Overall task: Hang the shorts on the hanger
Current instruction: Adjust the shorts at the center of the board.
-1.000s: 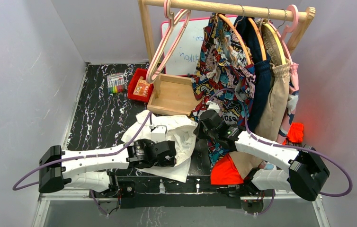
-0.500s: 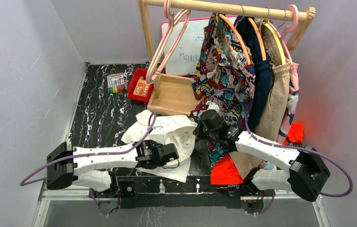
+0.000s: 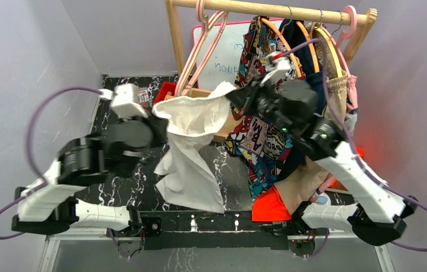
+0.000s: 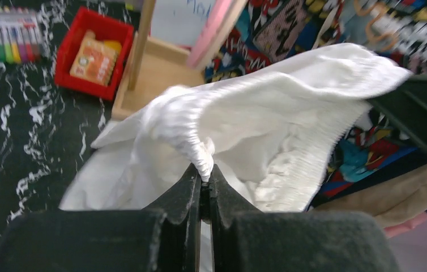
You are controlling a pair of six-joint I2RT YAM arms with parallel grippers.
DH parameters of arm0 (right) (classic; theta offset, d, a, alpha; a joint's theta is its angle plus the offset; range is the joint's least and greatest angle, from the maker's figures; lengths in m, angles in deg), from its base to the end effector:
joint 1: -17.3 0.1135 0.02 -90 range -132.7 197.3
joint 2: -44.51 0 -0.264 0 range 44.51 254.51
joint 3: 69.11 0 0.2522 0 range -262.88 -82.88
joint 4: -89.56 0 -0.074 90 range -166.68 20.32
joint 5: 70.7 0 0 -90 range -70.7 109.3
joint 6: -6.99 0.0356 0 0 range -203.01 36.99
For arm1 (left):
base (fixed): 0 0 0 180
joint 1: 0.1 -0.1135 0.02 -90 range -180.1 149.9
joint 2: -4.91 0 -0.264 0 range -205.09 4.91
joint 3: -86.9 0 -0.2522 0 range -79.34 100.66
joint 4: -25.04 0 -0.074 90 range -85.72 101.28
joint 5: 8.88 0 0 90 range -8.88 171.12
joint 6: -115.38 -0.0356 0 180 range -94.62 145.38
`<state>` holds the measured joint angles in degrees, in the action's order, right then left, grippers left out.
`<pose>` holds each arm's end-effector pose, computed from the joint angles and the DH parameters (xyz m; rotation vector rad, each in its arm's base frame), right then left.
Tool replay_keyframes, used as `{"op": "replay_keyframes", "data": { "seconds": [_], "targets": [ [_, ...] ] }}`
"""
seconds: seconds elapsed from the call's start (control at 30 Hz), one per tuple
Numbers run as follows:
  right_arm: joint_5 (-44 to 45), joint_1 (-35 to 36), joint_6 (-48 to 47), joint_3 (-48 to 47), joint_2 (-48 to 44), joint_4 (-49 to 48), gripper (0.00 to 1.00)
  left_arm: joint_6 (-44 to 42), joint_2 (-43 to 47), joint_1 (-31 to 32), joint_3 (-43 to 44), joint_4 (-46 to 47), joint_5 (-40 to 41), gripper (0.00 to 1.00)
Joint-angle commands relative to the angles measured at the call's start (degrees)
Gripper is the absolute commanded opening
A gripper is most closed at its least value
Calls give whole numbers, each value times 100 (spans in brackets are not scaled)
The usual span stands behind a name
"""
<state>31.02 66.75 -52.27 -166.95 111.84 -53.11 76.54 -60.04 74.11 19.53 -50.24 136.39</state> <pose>0.1639 0.1804 0.4722 -0.1277 1.7605 0.8668 0.0721 -0.1475 0.4955 -0.1978 1.8609 -0.5313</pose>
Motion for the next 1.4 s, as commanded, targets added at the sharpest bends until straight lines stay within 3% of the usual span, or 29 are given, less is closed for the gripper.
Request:
{"op": "replay_keyframes", "data": {
  "seconds": [0.0, 0.2, 0.37, 0.43, 0.5, 0.63, 0.73, 0.83, 0.9, 1.07, 1.2, 1.37],
  "targets": [
    [-164, -23, -415, -583, -351, 140, 0, -1626, 605, 8, 146, 278, 811, 0],
    [199, -29, -323, 652, -974, -28, 0, -1720, 1481, 7, -609, 516, 1135, 0],
    [323, -26, -324, 881, -1108, 111, 0, -2226, 1601, 13, -573, 692, 1433, 0],
    [319, -26, -407, 690, -1024, 150, 0, -2924, 1544, 14, -504, 1210, 1537, 0],
    [298, -24, -553, 273, -830, 228, 0, -4180, 1395, 19, -393, 2285, 1641, 0],
    [251, -24, -940, -1464, -114, 586, 0, -6513, 655, 15, 484, 4268, 1567, 0],
    [83, -23, -1194, -2989, 392, 784, 0, -7708, -235, 14, 1735, 4741, 1325, 0],
    [124, -25, -1324, -3240, 433, 713, 0, -8922, -637, 14, 1907, 5655, 1397, 0],
    [201, -26, -1334, -2665, 197, 542, 0, -8766, -495, 16, 1499, 5545, 1442, 0],
    [468, -23, -1242, -472, -595, -34, 0, -6847, 859, 16, -508, 4804, 1365, 0],
    [458, -28, -1382, 316, -887, -221, 0, -5325, 1375, 15, -1392, 3673, 1165, 0],
    [606, -23, -1503, 862, -1019, -327, 0, -4734, 1328, 21, -2183, 3028, 1113, 0]
  ]
}}
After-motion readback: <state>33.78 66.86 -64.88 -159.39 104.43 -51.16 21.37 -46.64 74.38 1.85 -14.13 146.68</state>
